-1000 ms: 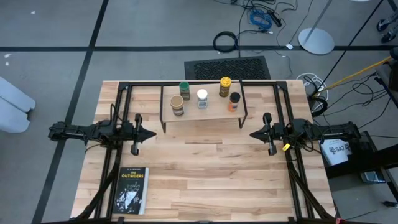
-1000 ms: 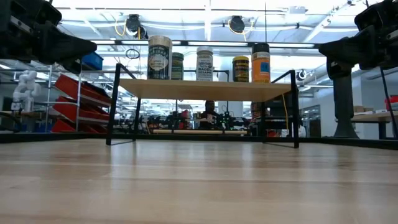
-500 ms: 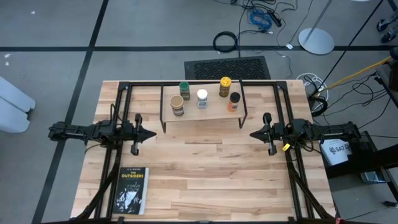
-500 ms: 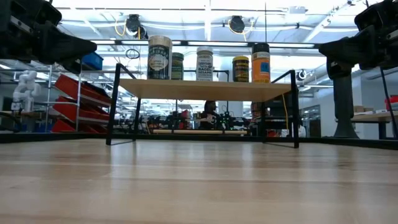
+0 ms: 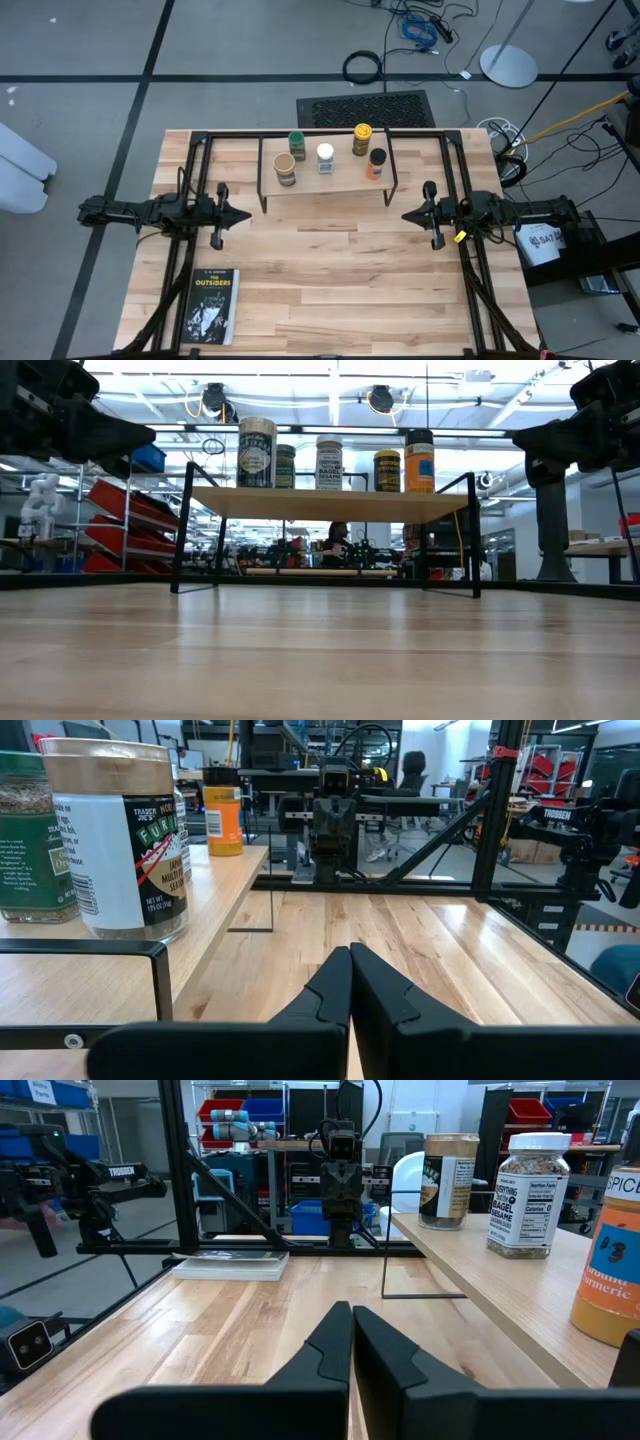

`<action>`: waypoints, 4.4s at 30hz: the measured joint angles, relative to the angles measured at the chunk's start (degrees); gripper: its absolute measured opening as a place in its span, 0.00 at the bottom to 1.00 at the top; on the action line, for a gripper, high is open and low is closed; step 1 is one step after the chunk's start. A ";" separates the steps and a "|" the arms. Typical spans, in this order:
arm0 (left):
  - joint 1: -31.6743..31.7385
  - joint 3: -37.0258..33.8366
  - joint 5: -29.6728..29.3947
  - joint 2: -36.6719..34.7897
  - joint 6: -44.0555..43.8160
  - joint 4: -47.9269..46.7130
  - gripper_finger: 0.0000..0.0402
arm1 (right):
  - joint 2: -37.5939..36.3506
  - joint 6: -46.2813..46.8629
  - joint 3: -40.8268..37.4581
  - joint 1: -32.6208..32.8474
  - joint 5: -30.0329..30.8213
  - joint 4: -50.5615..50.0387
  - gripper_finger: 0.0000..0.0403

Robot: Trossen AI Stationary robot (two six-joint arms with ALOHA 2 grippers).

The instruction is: Shelf spices

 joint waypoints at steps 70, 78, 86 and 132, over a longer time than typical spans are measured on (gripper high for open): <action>0.00 72.75 2.77 38.32 4.55 -33.72 0.02 | 0.00 0.02 -0.02 -0.02 0.00 0.06 0.00; 0.00 76.12 3.67 41.81 4.57 -33.82 0.02 | 0.01 17.46 0.45 0.00 -0.32 -0.53 0.00; 0.00 75.83 3.72 43.27 4.57 -34.72 0.02 | 2.64 13.38 12.08 0.00 -1.75 -10.06 0.00; -0.02 75.75 2.36 57.00 1.36 -34.41 0.02 | 42.42 1.62 51.73 1.51 4.47 -25.17 0.00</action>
